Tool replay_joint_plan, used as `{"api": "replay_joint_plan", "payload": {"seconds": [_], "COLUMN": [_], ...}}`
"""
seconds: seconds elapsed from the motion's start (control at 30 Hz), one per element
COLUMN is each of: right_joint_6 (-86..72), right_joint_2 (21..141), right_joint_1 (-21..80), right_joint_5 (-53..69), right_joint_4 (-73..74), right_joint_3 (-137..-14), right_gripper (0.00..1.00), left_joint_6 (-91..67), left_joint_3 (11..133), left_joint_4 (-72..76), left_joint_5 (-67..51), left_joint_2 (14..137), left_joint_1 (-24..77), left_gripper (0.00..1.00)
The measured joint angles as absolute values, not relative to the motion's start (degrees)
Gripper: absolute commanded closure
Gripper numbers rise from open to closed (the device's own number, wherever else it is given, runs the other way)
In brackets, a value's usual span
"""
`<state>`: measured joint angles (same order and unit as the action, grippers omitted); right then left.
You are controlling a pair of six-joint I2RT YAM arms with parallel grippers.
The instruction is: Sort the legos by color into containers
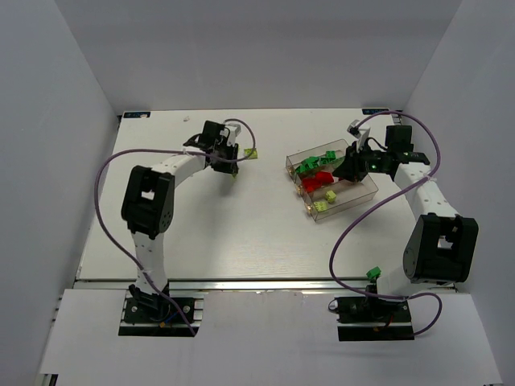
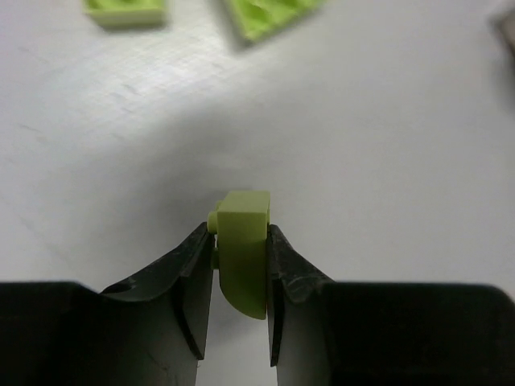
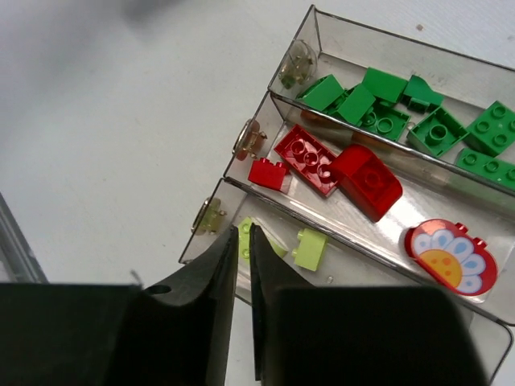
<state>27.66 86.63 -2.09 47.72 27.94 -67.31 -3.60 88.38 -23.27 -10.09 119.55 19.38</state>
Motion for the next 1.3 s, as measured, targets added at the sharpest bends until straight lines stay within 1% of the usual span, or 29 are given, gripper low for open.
{"api": "replay_joint_plan", "payload": {"seconds": [0.1,0.2,0.33,0.43,0.57,0.63,0.93,1.03,1.07,1.17,1.2,1.27,1.3], "right_joint_6": [26.3,24.7,22.3,21.1,20.1,19.9,19.1,18.6,18.6,18.3,18.3,18.2,18.2], "right_joint_2": [86.6,86.6,86.6,86.6,86.5,86.0,82.4,82.1,82.1,82.1,82.1,82.1,82.1], "right_joint_1": [-2.0,-1.8,-1.8,-1.8,-1.8,-1.8,-1.8,-1.8,-1.8,-1.8,-1.8,-1.8,-1.8], "right_joint_5": [47.1,46.3,44.9,44.1,43.3,43.0,42.2,42.1,42.1,41.9,41.9,41.8,41.8], "right_joint_4": [27.2,26.3,24.8,24.1,23.6,23.2,21.3,20.8,20.9,20.7,20.8,20.8,20.7], "right_joint_3": [-67.2,-67.2,-67.2,-67.2,-67.2,-67.1,-64.8,-63.9,-63.8,-63.3,-63.2,-63.1,-63.1], "right_gripper": [1.0,1.0,1.0,1.0,1.0,1.0,1.0,0.98,0.98,0.9,0.85,0.81,0.77], "left_joint_6": [-6.3,-9.4,-13.0,-15.7,-18.0,-18.4,-19.4,-19.5,-19.6,-19.6,-19.6,-19.7,-19.9], "left_joint_3": [81.5,78.5,78.3,78.2,79.7,81.8,89.4,92.1,92.9,94.4,94.7,94.7,94.8], "left_joint_4": [-19.9,-14.6,-7.2,-3.7,-1.2,-1.1,-0.7,-0.7,-0.6,-0.8,-0.8,-0.9,-1.0], "left_joint_5": [-15.2,-20.1,-23.6,-25.3,-26.1,-26.0,-25.3,-25.0,-24.8,-24.4,-24.2,-23.8,-23.5], "left_joint_2": [111.9,105.8,103.5,104.2,107.7,110.5,119.3,121.7,122.5,124.2,124.6,125.1,125.4], "left_joint_1": [21.9,27.1,34.4,39.0,42.6,43.8,46.3,46.6,46.7,46.9,46.9,47.1,47.3], "left_gripper": [0.93,0.93,0.93,0.92,0.89,0.86,0.79,0.74,0.68,0.59,0.54,0.48,0.41]}}
